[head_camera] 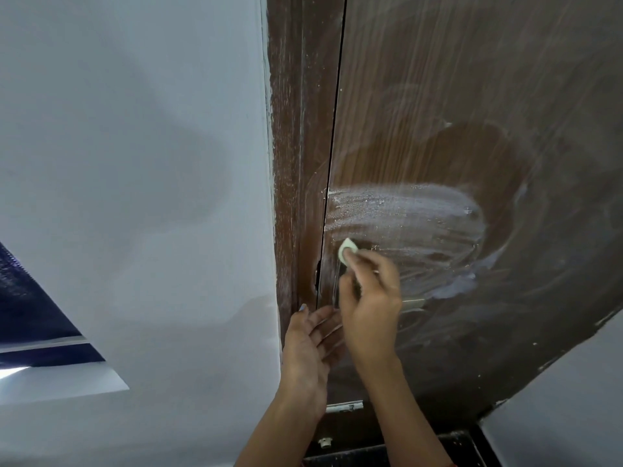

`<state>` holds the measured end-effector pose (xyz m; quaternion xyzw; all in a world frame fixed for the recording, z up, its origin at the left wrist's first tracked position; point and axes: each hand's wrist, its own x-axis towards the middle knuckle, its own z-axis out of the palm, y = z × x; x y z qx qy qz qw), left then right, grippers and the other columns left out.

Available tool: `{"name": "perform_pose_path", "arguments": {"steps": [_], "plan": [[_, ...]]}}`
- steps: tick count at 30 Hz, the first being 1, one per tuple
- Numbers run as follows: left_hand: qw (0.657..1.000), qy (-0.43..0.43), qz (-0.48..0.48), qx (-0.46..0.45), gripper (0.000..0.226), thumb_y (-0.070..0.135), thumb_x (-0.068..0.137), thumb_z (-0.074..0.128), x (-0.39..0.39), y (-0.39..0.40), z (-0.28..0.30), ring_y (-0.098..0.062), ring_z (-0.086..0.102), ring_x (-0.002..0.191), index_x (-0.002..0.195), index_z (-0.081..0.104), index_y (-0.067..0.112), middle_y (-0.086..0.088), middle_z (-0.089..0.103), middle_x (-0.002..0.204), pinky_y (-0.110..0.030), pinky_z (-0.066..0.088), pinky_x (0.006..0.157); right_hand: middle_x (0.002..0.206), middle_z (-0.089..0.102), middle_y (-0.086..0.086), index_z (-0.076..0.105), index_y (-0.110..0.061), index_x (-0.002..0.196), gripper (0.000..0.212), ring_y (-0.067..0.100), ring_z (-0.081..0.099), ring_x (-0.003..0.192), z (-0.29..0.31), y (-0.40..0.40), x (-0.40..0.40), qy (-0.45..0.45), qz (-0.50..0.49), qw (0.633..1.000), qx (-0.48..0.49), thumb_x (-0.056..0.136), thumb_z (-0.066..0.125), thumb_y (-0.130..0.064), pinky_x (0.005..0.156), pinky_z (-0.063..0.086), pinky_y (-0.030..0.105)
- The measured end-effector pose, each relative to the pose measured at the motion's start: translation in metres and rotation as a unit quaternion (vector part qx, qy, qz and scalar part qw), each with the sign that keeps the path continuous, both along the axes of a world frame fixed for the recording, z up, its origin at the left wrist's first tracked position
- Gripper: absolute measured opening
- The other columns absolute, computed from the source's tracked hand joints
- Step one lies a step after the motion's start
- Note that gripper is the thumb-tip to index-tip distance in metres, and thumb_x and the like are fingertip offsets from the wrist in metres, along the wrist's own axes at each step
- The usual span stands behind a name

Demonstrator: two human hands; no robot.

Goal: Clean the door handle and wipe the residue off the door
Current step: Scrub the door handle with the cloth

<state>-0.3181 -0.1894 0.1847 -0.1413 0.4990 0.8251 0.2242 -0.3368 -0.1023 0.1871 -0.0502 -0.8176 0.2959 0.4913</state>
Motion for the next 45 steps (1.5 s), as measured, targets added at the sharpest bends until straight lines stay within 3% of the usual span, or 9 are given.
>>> {"name": "perform_pose_path", "arguments": {"steps": [7,10,16,21,25,31,36,41,45], "plan": [[0.999,0.004,0.050,-0.004,0.042,0.036,0.100,0.031,-0.003,-0.009,0.003,-0.022,0.064,0.103,0.109,0.064,0.013,-0.006,0.072,0.107,-0.036,0.046,0.088,0.098,0.065,0.014,0.070,0.002,0.094,0.020,0.021,0.064,0.089,-0.013,0.001,0.007,0.016,-0.015,0.999,-0.030,0.077,0.067,0.010,0.074,0.057,0.034],[0.999,0.000,0.050,-0.004,0.043,0.036,0.100,0.030,-0.001,-0.010,0.002,-0.023,0.064,0.104,0.113,0.063,0.011,-0.007,0.071,0.109,-0.037,0.046,0.089,0.100,0.065,0.016,0.070,0.003,0.096,0.021,0.021,0.062,0.093,-0.007,-0.003,0.003,0.036,-0.013,0.999,-0.017,0.078,0.064,0.011,0.084,0.053,0.028],[0.998,0.005,0.065,0.007,0.041,0.035,0.101,0.028,-0.002,-0.011,0.002,-0.021,0.063,0.104,0.104,0.064,0.015,-0.005,0.071,0.107,-0.036,0.045,0.088,0.091,0.066,0.007,0.072,-0.002,0.087,0.018,0.008,0.060,0.078,-0.004,0.004,0.010,-0.065,-0.028,0.997,-0.003,0.073,0.069,0.009,0.075,0.055,0.019],[0.996,0.022,0.082,0.013,0.040,0.033,0.101,0.027,-0.001,-0.012,0.002,-0.017,0.063,0.102,0.104,0.063,0.017,-0.002,0.071,0.106,-0.032,0.044,0.087,0.101,0.064,0.014,0.070,0.003,0.095,0.020,0.017,0.060,0.095,-0.001,0.001,0.009,-0.020,-0.046,0.998,-0.024,0.077,0.064,0.010,0.083,0.052,0.023],[0.995,0.030,0.093,0.009,0.038,0.030,0.101,0.026,0.000,-0.008,0.004,-0.015,0.062,0.103,0.100,0.063,0.018,-0.002,0.070,0.108,-0.029,0.043,0.083,0.099,0.064,0.010,0.070,0.001,0.092,0.015,0.017,0.064,0.089,-0.011,-0.001,0.016,-0.073,-0.031,0.997,-0.004,0.078,0.066,0.005,0.080,0.052,0.020],[0.993,0.028,0.118,0.005,0.036,0.029,0.101,0.029,0.001,-0.010,0.005,-0.018,0.063,0.104,0.098,0.064,0.018,-0.002,0.071,0.106,-0.032,0.046,0.087,0.096,0.066,0.012,0.071,0.003,0.092,0.016,0.017,0.060,0.092,0.000,-0.015,0.007,-0.023,-0.026,0.999,0.005,0.076,0.071,0.003,0.089,0.042,0.010],[0.991,0.024,0.134,0.007,0.036,0.027,0.101,0.030,0.001,-0.017,0.007,-0.017,0.064,0.101,0.097,0.064,0.016,-0.004,0.071,0.103,-0.036,0.044,0.098,0.090,0.066,0.007,0.072,-0.001,0.084,0.012,0.014,0.063,0.081,-0.006,-0.017,0.009,-0.082,-0.042,0.996,0.013,0.073,0.072,0.004,0.078,0.054,0.019],[0.990,0.023,0.140,0.016,0.035,0.027,0.101,0.031,0.001,-0.022,0.006,-0.016,0.064,0.098,0.096,0.063,0.014,-0.003,0.070,0.102,-0.033,0.046,0.091,0.104,0.063,0.014,0.069,0.005,0.099,0.021,0.018,0.059,0.100,-0.003,-0.027,0.006,-0.005,-0.041,0.999,-0.010,0.078,0.067,0.006,0.090,0.048,0.023],[0.991,0.027,0.131,0.012,0.035,0.027,0.100,0.031,0.001,-0.025,0.005,-0.017,0.064,0.097,0.095,0.063,0.014,-0.003,0.070,0.099,-0.032,0.046,0.087,0.089,0.067,0.008,0.072,0.000,0.083,0.020,0.017,0.063,0.084,-0.007,-0.023,0.008,-0.070,-0.028,0.997,0.032,0.068,0.070,0.013,0.079,0.053,0.022]]}}
